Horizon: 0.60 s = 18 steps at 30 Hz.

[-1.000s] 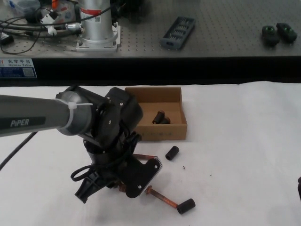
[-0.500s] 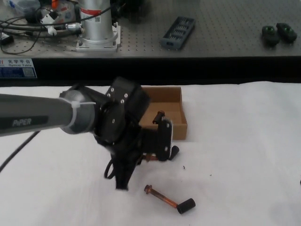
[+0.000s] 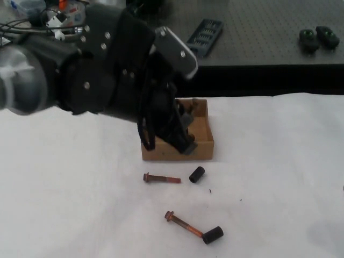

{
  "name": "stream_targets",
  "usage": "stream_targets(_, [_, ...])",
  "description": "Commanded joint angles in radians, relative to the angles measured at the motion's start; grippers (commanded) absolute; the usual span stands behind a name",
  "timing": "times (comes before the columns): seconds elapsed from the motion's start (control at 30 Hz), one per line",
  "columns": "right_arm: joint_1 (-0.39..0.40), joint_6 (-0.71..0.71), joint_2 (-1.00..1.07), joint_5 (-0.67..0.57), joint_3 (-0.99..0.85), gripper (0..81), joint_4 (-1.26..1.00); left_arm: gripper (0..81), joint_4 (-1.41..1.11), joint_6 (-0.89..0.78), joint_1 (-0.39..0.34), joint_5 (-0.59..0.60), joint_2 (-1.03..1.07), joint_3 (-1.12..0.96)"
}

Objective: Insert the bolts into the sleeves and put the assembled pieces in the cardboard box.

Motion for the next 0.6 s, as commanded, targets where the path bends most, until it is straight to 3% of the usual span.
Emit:
stream_targets(0.0, [-0.008, -0.003, -0.013, 0.002, 0.014, 0.1, -0.063, 0.6, -0.013, -0.119, 0.001, 0.033, -0.061, -0.003])
stream_targets(0.17, [-0.005, -0.018, -0.013, -0.014, 0.102, 0.1, -0.193, 0.6, -0.018, -0.181, 0.001, 0.09, -0.166, 0.037])
stream_targets(0.37, [-0.005, -0.015, -0.006, -0.127, 0.211, 0.1, -0.45, 0.6, -0.022, -0.205, 0.001, 0.121, -0.296, 0.136])
stream_targets(0.57, [-0.005, -0.015, 0.07, -0.222, 0.294, 0.1, -0.636, 0.6, -0.178, -0.37, 0.001, 0.166, -0.415, 0.266])
